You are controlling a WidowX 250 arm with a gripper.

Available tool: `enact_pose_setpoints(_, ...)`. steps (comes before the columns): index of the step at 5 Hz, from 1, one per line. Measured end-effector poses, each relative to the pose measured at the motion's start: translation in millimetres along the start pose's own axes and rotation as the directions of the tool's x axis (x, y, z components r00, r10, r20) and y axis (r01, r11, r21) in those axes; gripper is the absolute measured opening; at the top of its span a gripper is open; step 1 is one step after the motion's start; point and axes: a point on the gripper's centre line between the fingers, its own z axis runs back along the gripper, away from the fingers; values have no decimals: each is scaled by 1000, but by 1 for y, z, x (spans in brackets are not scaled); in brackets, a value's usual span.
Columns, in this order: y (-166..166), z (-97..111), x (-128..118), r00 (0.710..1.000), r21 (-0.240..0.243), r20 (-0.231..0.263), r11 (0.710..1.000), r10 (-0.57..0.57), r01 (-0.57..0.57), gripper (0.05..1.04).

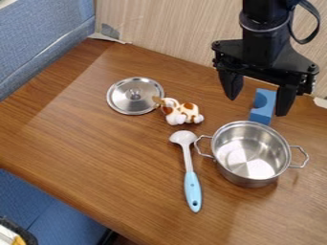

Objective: Takes the lid and puts it on the pot

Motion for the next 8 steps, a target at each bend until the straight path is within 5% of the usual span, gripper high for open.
enact_pose_setpoints(1, 0, -7, -4, 1000, 6, -24, 1000, 5, -5, 1001)
enact_pose_setpoints(4, 69, -8, -3, 974, 108, -39, 970, 221, -216, 1001)
enact_pose_setpoints(6, 134, -9, 11, 907, 161, 9, 895, 420, -416, 1001)
enact_pose_setpoints(8, 191, -40, 22, 843, 246, -13, 819, 537, -518, 1001)
